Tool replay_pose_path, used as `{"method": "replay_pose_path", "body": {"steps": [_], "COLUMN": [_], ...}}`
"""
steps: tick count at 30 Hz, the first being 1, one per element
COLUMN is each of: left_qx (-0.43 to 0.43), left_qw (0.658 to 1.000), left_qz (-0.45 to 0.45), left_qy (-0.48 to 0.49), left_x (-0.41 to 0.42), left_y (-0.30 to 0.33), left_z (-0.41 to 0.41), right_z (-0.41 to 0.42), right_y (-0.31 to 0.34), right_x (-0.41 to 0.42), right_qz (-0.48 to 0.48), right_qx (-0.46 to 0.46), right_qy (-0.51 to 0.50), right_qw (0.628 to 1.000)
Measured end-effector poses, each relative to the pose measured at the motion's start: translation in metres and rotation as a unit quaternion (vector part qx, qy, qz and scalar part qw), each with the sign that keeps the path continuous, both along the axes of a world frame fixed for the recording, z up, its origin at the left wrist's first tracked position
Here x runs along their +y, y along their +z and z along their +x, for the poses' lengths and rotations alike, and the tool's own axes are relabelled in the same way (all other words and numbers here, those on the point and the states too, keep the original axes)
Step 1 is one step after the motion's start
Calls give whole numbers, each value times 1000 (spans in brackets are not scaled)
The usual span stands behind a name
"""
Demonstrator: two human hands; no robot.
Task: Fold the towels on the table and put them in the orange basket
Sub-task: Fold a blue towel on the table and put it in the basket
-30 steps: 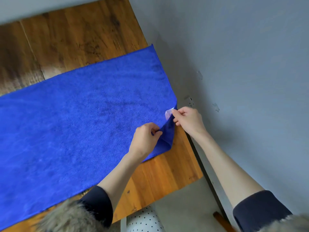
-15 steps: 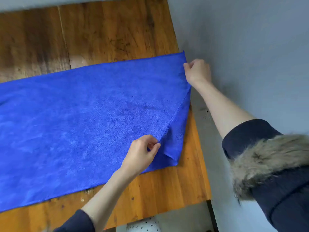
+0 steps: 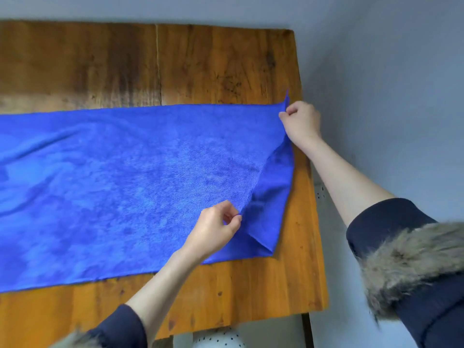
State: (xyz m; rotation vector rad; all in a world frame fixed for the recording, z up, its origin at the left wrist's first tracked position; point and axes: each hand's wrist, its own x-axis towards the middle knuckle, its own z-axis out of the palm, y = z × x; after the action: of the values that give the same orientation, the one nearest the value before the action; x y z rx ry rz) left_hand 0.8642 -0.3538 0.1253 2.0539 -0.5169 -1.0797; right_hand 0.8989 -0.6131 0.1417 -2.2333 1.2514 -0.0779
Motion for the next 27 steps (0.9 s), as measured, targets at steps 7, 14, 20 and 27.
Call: {"method": "replay_pose_path", "body": {"steps": [7,14,20,27], "left_qx": [-26,-69,-122,-185], "left_qw": [999,984,946,874], "left_qz": [-17,-47,-116,-120], "left_qy": [45,156,277,433], "left_x": [76,182,256,331], "left_y": [32,68,89,80], "left_z": [38,85,120,140], "right_z": [37,95,154,212], "right_y": [49,94,114,111], "right_x": [91,205,292,368], "right_qz": [-15,-3,26,67], "right_qx": [-56,-84,-97,-96], "right_qy": [64,104,153,195], "right_qw": [996,991,983,974]}}
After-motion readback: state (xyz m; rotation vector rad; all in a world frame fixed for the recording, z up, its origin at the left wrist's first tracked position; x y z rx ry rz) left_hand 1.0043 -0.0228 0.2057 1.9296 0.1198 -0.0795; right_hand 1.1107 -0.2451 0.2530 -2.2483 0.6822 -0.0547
